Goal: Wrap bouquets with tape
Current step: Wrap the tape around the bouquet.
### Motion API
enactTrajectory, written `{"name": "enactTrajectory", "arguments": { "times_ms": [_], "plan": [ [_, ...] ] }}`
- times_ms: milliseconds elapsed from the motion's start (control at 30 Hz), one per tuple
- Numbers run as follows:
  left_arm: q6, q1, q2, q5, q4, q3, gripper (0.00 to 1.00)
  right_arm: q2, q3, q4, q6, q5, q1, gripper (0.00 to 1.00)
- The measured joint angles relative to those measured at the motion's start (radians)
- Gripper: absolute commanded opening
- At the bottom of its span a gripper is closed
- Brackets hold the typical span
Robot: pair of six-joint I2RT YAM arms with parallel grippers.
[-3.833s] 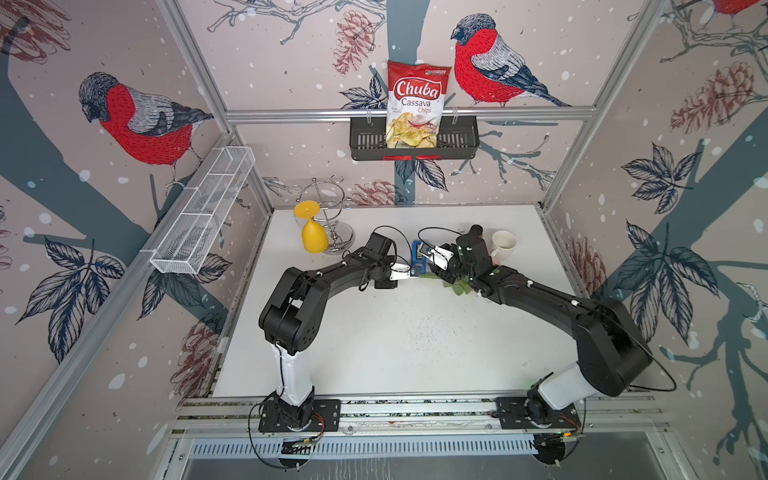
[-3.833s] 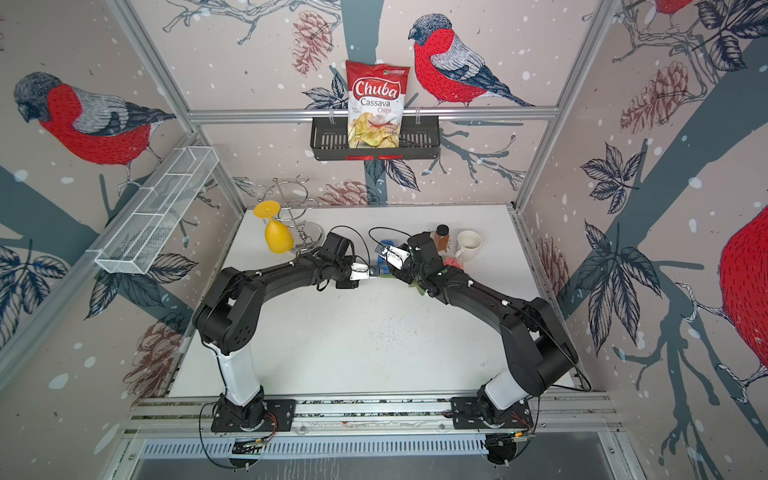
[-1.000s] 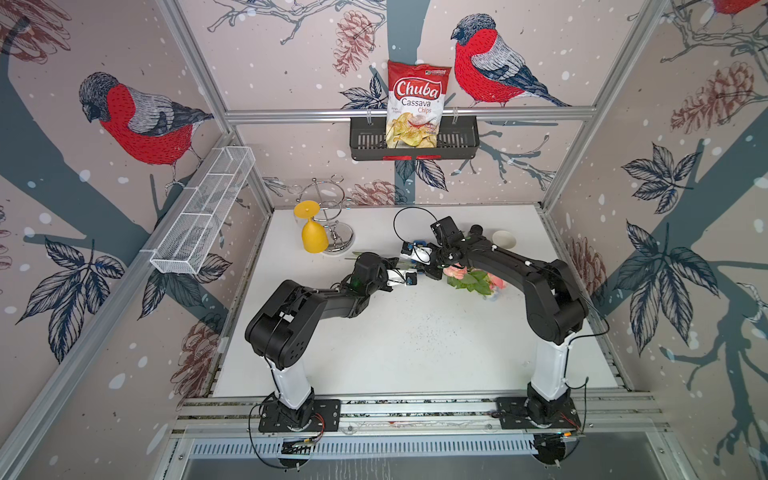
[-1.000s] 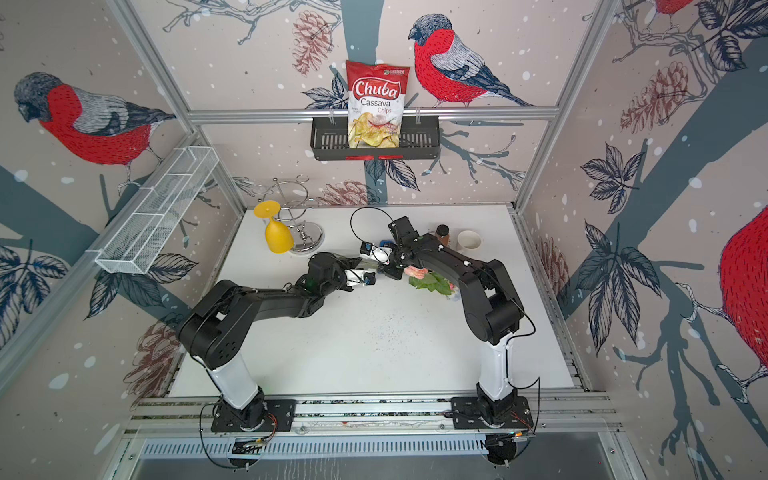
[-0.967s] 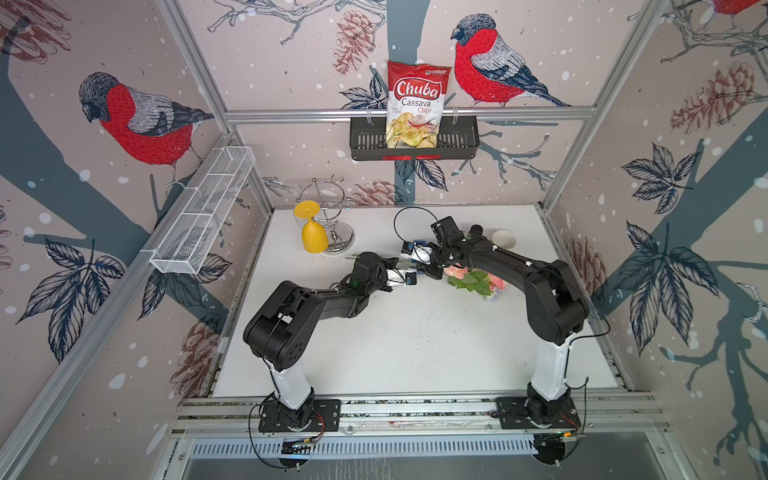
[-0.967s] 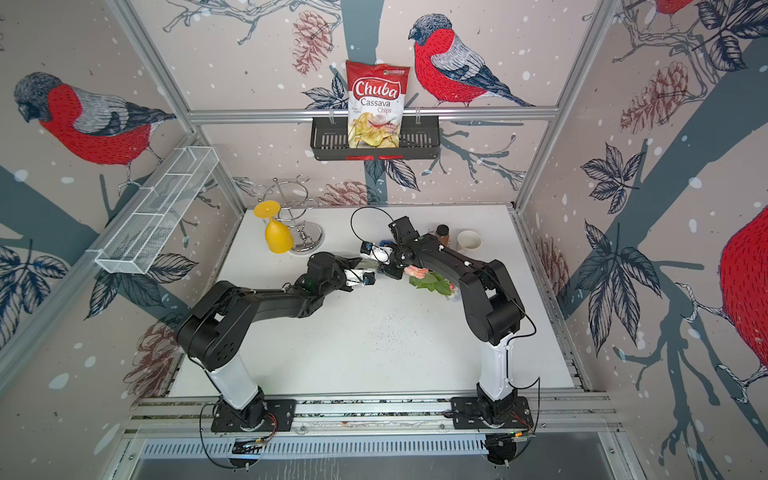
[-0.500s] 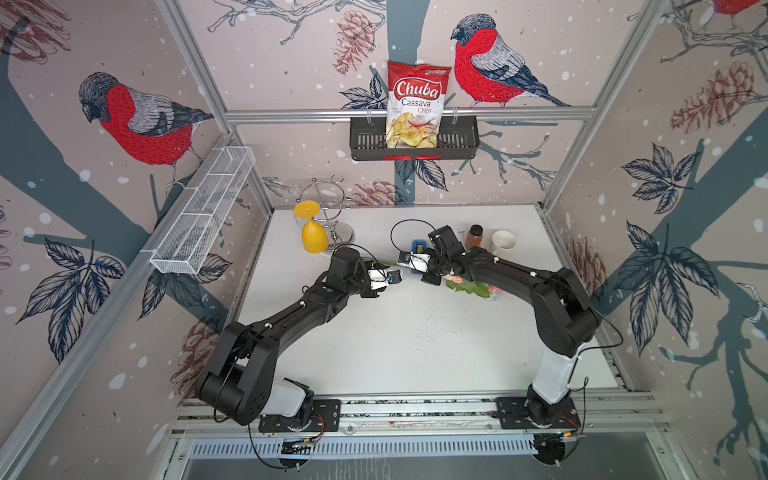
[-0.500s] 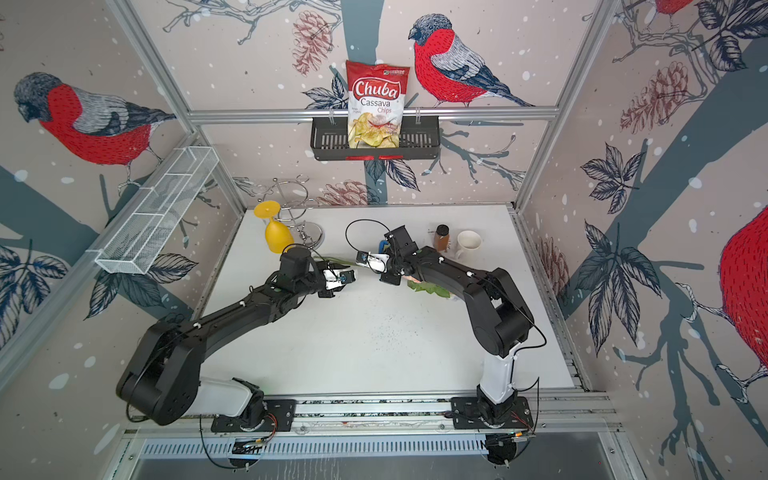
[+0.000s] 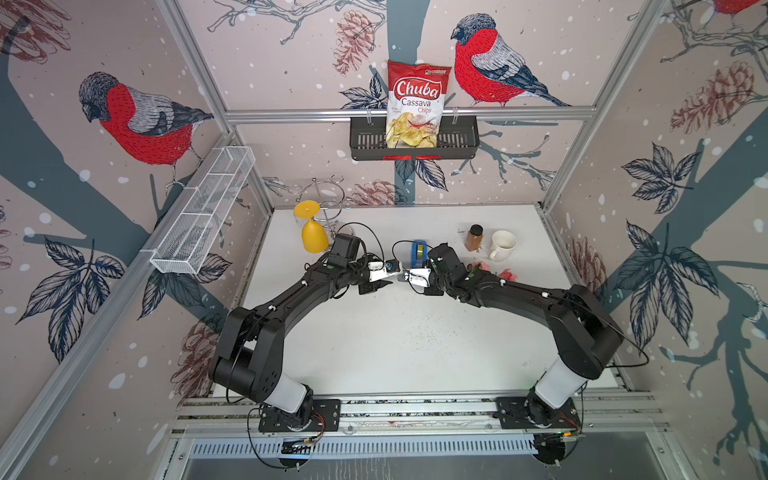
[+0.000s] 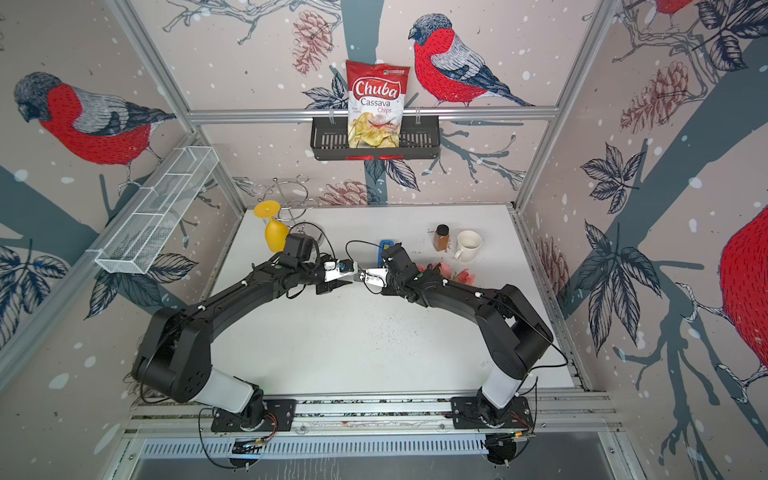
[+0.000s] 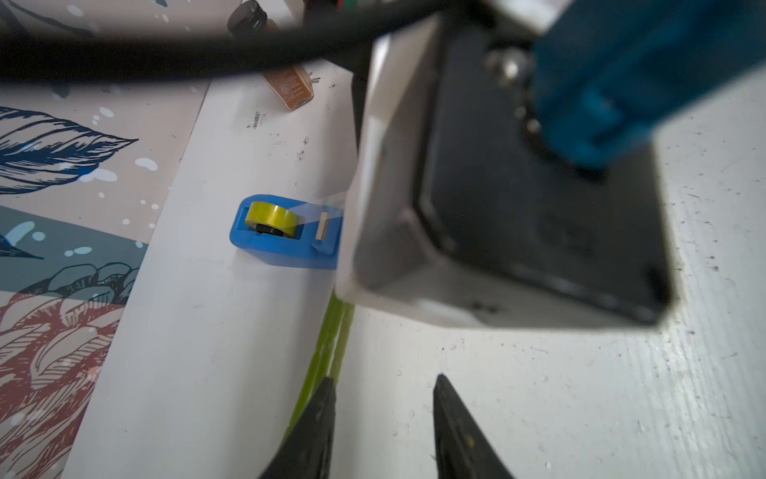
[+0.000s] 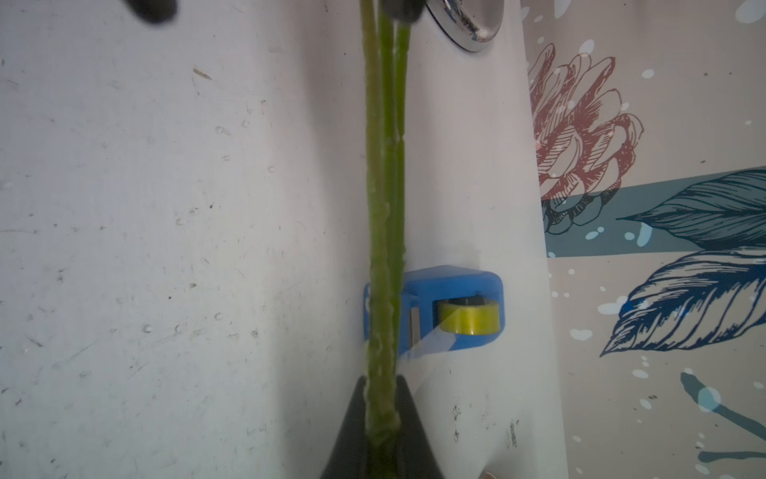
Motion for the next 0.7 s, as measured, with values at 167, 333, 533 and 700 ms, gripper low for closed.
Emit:
{"name": "enactTrajectory", "arguments": {
  "times_ms": [167,333,533,700],
  "plan": [
    [0.017,0.003,0.059,0.016,-0.072,0.065,0.41,-0.010,-0.032,0.047,-0.027,0.024,0.003,0.00],
    [0.054,0.027,0.161,0.041,-0.194,0.196,0.43,-0.015,-0.059,0.082,-0.056,0.047,0.009,0.00],
    [0.103,0.056,0.308,0.101,-0.363,0.399,0.47,-0.015,-0.085,0.120,-0.084,0.079,0.021,0.00],
    [0.177,0.057,0.421,0.145,-0.544,0.525,0.48,-0.023,-0.109,0.157,-0.112,0.105,0.032,0.00]
  ]
}}
